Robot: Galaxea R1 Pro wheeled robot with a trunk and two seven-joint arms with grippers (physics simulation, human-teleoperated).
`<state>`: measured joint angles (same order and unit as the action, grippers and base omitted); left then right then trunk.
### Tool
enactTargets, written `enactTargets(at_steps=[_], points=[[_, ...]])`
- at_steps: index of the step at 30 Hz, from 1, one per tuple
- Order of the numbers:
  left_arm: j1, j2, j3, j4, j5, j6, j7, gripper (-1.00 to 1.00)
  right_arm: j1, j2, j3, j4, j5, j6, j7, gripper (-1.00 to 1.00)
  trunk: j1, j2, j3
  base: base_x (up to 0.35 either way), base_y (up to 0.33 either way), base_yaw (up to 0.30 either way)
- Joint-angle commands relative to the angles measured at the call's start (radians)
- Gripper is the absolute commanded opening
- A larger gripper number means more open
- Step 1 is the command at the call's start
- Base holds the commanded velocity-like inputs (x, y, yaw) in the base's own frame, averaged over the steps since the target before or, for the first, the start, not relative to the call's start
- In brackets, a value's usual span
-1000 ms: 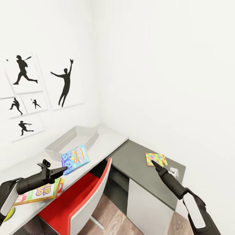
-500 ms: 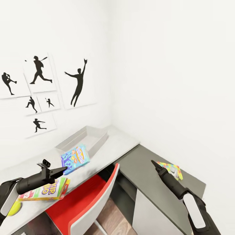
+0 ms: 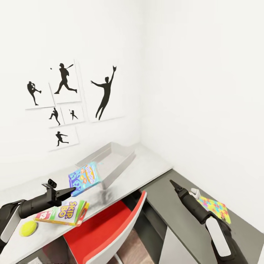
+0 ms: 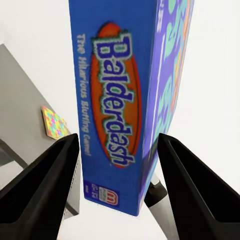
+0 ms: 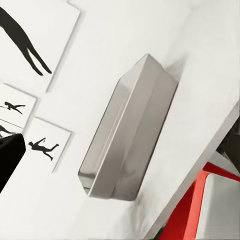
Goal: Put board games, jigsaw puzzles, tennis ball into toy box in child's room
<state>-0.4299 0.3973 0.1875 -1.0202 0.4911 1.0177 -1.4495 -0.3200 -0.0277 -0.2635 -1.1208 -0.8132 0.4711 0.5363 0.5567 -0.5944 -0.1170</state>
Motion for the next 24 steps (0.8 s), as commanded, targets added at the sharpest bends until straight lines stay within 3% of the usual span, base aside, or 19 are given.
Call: enactTargets(at_steps=[1,24], points=[[-0.001,0.0,0.0,0.0,0.003,0.01,-0.002,-1.0,-0.001,0.0,-0.002,-0.001,-0.008,0.008,0.001,1.0,0.001,-0.002,-0.002,0.146,-0.005,0.291],[-0.001,0.0,0.0,0.0,0.003,0.01,-0.002,-1.0,-0.001,0.0,-0.002,0.0,-0.007,0.008,0.001,1.0,0.001,-0.002,-0.002,0.086,0.022,0.291]])
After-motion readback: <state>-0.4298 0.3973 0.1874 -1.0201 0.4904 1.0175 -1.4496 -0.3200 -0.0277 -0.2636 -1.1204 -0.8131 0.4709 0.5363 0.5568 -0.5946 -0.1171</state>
